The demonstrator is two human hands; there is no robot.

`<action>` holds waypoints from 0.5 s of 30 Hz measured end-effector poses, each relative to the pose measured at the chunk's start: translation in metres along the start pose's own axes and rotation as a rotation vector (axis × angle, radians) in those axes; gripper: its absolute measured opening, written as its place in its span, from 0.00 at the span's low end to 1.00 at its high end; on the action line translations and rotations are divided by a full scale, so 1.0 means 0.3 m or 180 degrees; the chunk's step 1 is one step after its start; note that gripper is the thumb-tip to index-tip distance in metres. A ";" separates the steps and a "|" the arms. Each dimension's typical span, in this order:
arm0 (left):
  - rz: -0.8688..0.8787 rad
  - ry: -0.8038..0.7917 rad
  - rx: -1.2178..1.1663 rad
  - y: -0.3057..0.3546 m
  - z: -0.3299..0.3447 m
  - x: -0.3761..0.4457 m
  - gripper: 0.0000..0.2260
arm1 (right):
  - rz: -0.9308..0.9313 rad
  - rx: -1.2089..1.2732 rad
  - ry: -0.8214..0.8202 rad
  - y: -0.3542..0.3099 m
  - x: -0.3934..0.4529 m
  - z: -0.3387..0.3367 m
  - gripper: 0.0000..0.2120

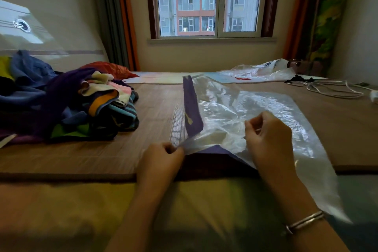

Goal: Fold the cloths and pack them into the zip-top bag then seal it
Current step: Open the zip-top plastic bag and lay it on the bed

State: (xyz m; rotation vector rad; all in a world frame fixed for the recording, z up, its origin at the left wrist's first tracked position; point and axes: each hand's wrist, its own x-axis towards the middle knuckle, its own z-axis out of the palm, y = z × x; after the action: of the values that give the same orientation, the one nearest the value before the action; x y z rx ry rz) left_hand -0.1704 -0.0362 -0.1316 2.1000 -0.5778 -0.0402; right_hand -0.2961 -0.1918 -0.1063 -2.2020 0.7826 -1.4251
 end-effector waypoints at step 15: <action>0.1334 0.0083 -0.0076 0.055 0.119 -0.053 0.23 | 0.0360 0.0356 -0.1069 -0.050 -0.056 0.081 0.09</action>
State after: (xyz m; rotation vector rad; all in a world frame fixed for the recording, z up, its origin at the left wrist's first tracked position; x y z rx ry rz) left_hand -0.1997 -0.0651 -0.1418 1.9152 -0.9840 0.2175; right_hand -0.2757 -0.1688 -0.1186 -2.1924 0.6782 -0.9848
